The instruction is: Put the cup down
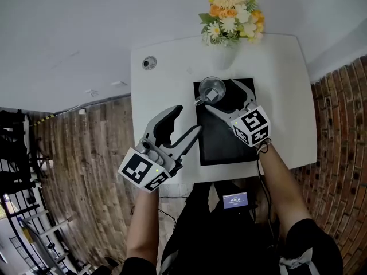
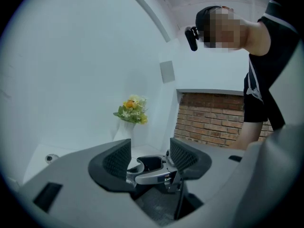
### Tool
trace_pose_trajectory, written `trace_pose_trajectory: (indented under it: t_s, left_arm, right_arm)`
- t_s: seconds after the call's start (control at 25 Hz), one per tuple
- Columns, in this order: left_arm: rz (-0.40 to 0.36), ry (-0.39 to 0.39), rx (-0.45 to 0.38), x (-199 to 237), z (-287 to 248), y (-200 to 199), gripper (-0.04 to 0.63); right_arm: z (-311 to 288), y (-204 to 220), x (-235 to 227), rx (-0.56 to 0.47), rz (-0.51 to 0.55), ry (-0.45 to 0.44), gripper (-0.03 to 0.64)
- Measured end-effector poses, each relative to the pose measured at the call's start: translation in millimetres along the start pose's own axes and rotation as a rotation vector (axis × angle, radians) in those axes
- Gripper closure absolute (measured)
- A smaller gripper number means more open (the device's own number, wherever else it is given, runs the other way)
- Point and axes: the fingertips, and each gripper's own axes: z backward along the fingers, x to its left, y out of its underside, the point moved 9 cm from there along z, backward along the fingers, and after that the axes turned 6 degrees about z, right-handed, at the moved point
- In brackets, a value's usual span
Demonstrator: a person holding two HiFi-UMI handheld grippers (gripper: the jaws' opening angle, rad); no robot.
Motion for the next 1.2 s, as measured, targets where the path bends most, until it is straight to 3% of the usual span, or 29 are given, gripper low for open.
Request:
trace_pose_trajectory:
  t_s: [0.4, 0.68, 1.04, 1.2]
  left_arm:
    - [-0.006, 0.071, 0.023, -11.2, -23.1, -2.7, 0.344]
    - [-0.077, 0.071, -0.009, -24.1, -27.4, -19.4, 0.345]
    - [-0.113, 0.079, -0.076, -51.1, -20.3, -36.7, 0.427]
    - [-0.130, 0.101, -0.086, -64.0, -18.2, -43.1, 0.448]
  right_arm:
    - [54.5, -46.5, -8.3, -0.108, 0.034, -0.036, 0.172]
    - [91.5, -96.3, 0.3, -0.205, 0.078, -0.070, 0.178]
    - [137.9, -133.4, 24.9, -0.271, 0.149, -0.034, 0.426]
    - [154.5, -146.6, 32.3, -0.293, 0.150, -0.005, 0.498]
